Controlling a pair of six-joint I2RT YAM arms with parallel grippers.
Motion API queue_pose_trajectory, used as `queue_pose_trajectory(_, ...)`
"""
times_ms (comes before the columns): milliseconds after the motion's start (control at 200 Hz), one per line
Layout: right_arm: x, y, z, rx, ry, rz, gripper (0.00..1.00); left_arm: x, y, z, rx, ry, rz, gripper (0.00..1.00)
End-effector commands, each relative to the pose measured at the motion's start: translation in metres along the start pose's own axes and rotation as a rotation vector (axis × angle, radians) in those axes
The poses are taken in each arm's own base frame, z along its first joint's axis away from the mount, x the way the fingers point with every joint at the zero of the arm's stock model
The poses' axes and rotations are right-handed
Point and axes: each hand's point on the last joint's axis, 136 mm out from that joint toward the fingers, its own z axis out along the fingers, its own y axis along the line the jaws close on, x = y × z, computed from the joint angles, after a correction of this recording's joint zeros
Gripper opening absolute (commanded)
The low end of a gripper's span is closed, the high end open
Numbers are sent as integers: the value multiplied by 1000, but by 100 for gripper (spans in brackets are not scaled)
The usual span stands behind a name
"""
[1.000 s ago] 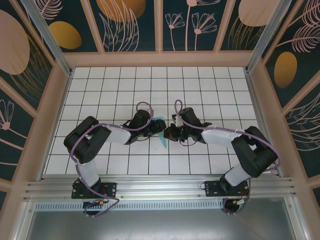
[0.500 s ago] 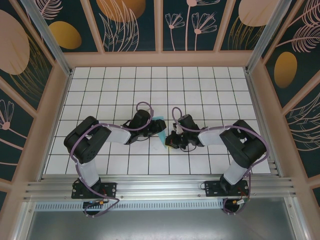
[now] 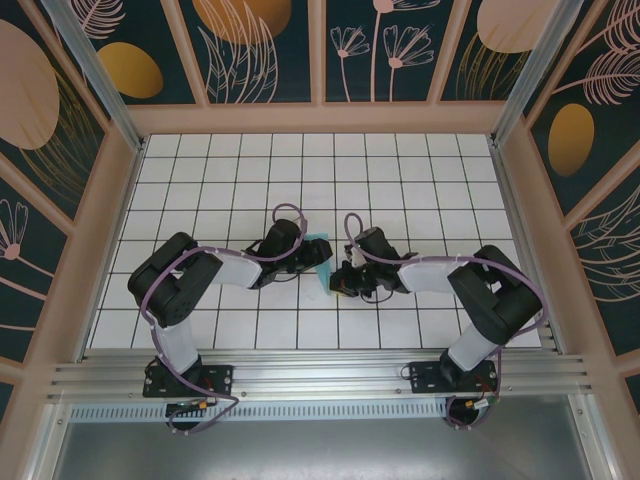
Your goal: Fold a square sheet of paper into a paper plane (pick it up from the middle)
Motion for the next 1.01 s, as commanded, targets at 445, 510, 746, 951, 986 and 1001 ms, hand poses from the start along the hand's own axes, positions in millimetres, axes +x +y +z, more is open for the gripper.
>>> queue_pose_trajectory(445, -3, -8, -11, 93, -54, 16, 10, 31, 64, 13, -193, 101, -50, 51)
queue_pose_trajectory(510, -4, 1, -16, 53, -73, 8, 10, 31, 64, 13, -193, 102, -49, 51)
queue_pose_trajectory(746, -7, 50, -3, -126, -49, -40, 8, 32, 65, 12, -195, 107, -46, 51)
queue_pose_trajectory(951, -1, 35, 20, -74, -19, -20, 7, 32, 63, 12, -191, 107, -47, 52)
queue_pose_trajectory(986, 0, 24, 22, -41, -21, -5, 6, 32, 63, 12, -191, 107, -46, 52)
queue_pose_trajectory(1001, 0, 19, 22, -26, -23, 1, 6, 32, 63, 12, -191, 106, -46, 51)
